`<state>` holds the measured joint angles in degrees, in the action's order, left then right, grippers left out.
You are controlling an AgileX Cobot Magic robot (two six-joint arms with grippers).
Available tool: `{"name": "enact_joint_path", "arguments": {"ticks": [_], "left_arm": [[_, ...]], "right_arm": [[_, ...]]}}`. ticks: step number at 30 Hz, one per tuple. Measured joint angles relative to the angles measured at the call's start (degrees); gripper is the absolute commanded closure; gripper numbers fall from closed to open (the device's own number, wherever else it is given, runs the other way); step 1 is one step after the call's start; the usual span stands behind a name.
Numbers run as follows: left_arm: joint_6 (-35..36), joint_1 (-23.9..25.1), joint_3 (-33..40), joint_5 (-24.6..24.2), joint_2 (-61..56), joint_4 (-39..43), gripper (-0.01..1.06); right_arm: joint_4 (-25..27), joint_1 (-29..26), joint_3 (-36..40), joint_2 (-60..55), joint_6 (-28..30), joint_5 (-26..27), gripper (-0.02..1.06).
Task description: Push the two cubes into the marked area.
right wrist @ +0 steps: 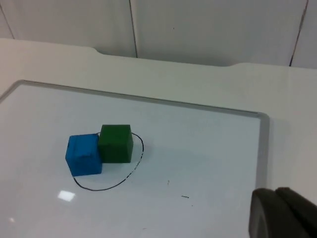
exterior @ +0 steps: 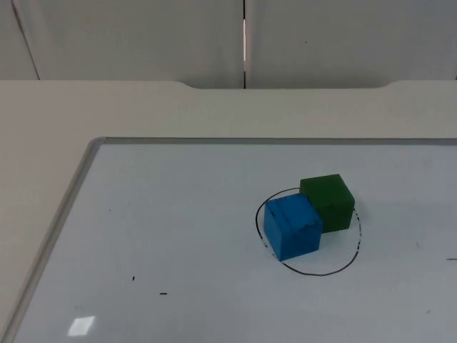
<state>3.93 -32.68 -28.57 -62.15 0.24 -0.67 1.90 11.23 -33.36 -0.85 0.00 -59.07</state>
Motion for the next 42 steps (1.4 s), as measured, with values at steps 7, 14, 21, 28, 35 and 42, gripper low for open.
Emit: {"name": "enact_joint_path", "arguments": {"ticks": [7, 14, 21, 28, 35, 42], "left_arm": [[0.0, 0.0, 0.0, 0.0, 0.0, 0.0, 1.05], [0.0, 0.0, 0.0, 0.0, 0.0, 0.0, 1.05], [0.0, 0.0, 0.0, 0.0, 0.0, 0.0, 1.05], [0.0, 0.0, 0.0, 0.0, 0.0, 0.0, 1.05], [0.0, 0.0, 0.0, 0.0, 0.0, 0.0, 1.05], [0.0, 0.0, 0.0, 0.0, 0.0, 0.0, 1.05]], "right_arm": [[-0.1, 0.0, 3.2, 0.6, 0.0, -2.2, 1.04], [-0.1, 0.0, 3.3, 0.6, 1.2, -2.7, 1.04], [-0.1, 0.0, 3.3, 0.6, 2.0, -2.7, 1.04], [-0.1, 0.0, 3.3, 0.6, 2.3, -2.7, 1.04], [-0.1, 0.0, 3.3, 0.6, 2.3, -2.7, 1.04], [-0.1, 0.0, 3.3, 0.6, 2.3, -2.7, 0.57]]}}
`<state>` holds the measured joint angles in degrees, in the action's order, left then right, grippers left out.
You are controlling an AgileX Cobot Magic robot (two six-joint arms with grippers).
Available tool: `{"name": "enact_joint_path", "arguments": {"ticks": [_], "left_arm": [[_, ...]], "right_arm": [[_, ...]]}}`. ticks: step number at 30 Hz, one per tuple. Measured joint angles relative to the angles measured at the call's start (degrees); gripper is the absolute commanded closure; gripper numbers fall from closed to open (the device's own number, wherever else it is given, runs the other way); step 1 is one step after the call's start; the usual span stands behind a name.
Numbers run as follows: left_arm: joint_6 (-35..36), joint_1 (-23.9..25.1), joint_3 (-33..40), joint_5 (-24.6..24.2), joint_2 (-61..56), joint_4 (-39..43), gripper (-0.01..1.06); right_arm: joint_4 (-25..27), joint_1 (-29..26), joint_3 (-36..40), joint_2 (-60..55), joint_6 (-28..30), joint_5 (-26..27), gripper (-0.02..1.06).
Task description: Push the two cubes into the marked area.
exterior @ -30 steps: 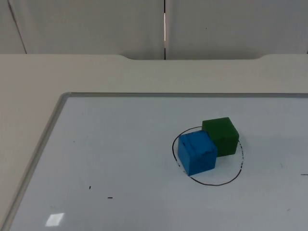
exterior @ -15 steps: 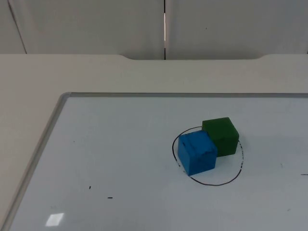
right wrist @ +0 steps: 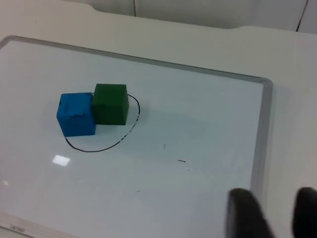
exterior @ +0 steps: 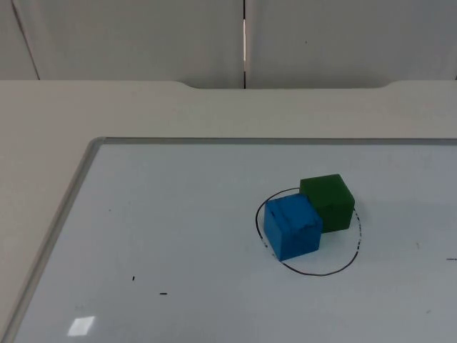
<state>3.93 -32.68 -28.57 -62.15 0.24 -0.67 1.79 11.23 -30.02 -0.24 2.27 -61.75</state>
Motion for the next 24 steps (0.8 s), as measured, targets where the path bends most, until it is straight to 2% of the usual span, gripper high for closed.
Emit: {"name": "enact_joint_path", "arguments": {"ticks": [1, 2, 4, 5, 6, 24], "left_arm": [[0.0, 0.0, 0.0, 0.0, 0.0, 0.0, 1.05], [0.0, 0.0, 0.0, 0.0, 0.0, 0.0, 1.05], [0.0, 0.0, 0.0, 0.0, 0.0, 0.0, 1.05], [0.0, 0.0, 0.0, 0.0, 0.0, 0.0, 1.05], [0.0, 0.0, 0.0, 0.0, 0.0, 0.0, 1.05], [0.0, 0.0, 0.0, 0.0, 0.0, 0.0, 1.05]], "right_arm": [[0.0, 0.0, 0.0, 0.0, 0.0, 0.0, 0.50], [0.0, 0.0, 0.0, 0.0, 0.0, 0.0, 0.50], [0.0, 0.0, 0.0, 0.0, 0.0, 0.0, 0.25], [0.0, 0.0, 0.0, 0.0, 0.0, 0.0, 0.06], [0.0, 0.0, 0.0, 0.0, 0.0, 0.0, -0.01], [0.0, 0.0, 0.0, 0.0, 0.0, 0.0, 0.00]]}}
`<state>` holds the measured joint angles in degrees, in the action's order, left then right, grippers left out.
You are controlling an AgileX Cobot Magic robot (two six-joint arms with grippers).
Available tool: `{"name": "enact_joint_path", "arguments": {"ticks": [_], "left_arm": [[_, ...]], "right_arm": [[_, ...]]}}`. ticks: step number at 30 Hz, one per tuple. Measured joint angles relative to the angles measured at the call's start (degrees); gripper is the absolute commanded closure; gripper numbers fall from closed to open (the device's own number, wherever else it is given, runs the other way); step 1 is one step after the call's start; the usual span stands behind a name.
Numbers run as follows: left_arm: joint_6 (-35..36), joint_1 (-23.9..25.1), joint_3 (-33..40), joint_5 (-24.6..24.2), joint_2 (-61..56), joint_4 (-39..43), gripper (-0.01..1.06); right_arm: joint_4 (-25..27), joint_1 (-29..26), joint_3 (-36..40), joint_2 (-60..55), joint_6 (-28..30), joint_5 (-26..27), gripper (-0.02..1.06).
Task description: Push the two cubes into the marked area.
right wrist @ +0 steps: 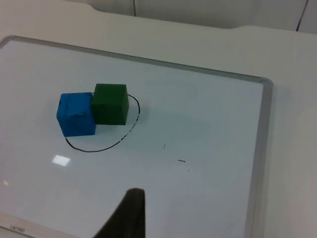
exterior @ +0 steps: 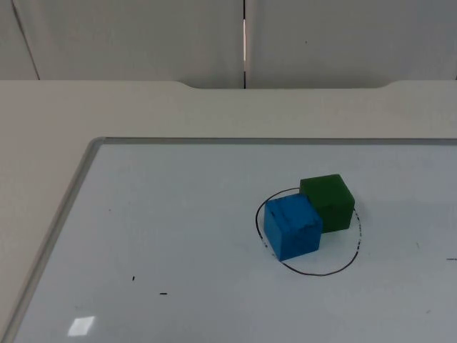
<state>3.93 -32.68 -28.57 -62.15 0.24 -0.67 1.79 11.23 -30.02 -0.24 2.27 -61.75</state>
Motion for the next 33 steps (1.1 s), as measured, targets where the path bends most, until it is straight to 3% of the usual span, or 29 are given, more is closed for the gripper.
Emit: {"name": "enact_joint_path", "arguments": {"ticks": [7, 9, 12, 13, 14, 15, 33], "left_arm": [[0.0, 0.0, 0.0, 0.0, 0.0, 0.7, 0.99], [0.0, 0.0, 0.0, 0.0, 0.0, 1.7, 0.83], [0.0, 0.0, 0.0, 0.0, 0.0, 2.9, 0.33], [0.0, 0.0, 0.0, 0.0, 0.0, 3.3, 0.33], [0.0, 0.0, 0.0, 0.0, 0.0, 3.7, 0.13], [0.0, 0.0, 0.0, 0.0, 0.0, 4.1, 0.00], [-3.5, 0.0, 0.0, 0.0, 0.0, 3.4, 0.00]], "right_arm": [[0.0, 0.0, 0.0, 0.0, 0.0, 0.0, 0.00], [0.0, 0.0, 0.0, 0.0, 0.0, 0.0, 0.00], [0.0, 0.0, 0.0, 0.0, 0.0, 0.0, 0.00], [0.0, 0.0, 0.0, 0.0, 0.0, 0.0, 0.00], [0.0, 0.0, 0.0, 0.0, 0.0, 0.0, 0.00], [0.0, 0.0, 0.0, 0.0, 0.0, 0.0, 0.00], [0.0, 0.0, 0.0, 0.0, 0.0, 0.0, 0.00]]}}
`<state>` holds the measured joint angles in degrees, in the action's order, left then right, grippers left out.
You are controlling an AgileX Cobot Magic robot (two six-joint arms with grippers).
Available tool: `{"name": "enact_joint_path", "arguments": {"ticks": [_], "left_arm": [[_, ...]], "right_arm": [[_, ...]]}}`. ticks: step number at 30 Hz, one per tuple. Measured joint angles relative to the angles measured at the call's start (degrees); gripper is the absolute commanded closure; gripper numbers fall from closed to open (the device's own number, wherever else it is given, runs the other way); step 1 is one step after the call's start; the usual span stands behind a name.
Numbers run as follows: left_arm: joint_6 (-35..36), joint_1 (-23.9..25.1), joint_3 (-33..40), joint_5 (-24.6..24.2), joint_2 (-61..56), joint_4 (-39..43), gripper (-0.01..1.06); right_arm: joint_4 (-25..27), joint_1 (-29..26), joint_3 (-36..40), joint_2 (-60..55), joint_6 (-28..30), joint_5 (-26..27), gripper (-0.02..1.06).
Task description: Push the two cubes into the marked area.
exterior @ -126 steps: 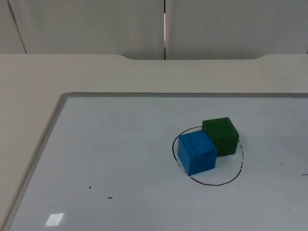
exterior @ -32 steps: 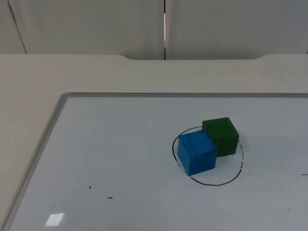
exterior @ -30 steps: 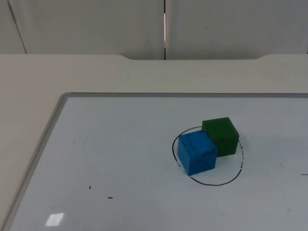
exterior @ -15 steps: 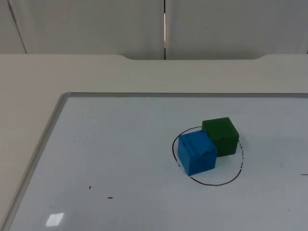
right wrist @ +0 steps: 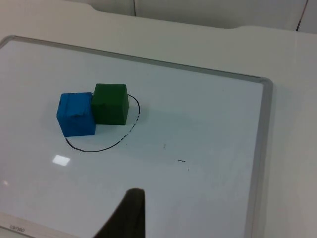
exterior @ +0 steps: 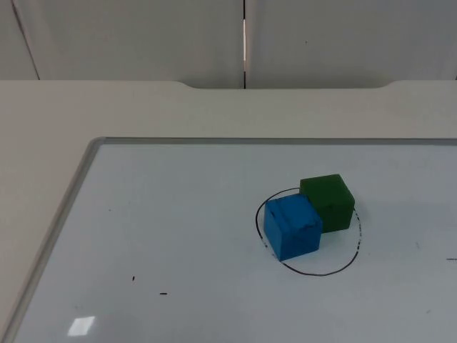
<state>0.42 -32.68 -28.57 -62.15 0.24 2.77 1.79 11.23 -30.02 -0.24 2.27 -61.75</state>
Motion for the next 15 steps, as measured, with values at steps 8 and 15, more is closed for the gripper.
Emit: {"name": "enact_joint_path", "arguments": {"ticks": [8, 15], "left_arm": [[-0.9, 0.0, 0.0, 0.0, 0.0, -0.6, 0.00], [-1.0, 0.0, 0.0, 0.0, 0.0, -0.6, 0.00]], "right_arm": [[0.0, 0.0, 0.0, 0.0, 0.0, 0.0, 0.00], [0.0, 0.0, 0.0, 0.0, 0.0, 0.0, 0.00]]}}
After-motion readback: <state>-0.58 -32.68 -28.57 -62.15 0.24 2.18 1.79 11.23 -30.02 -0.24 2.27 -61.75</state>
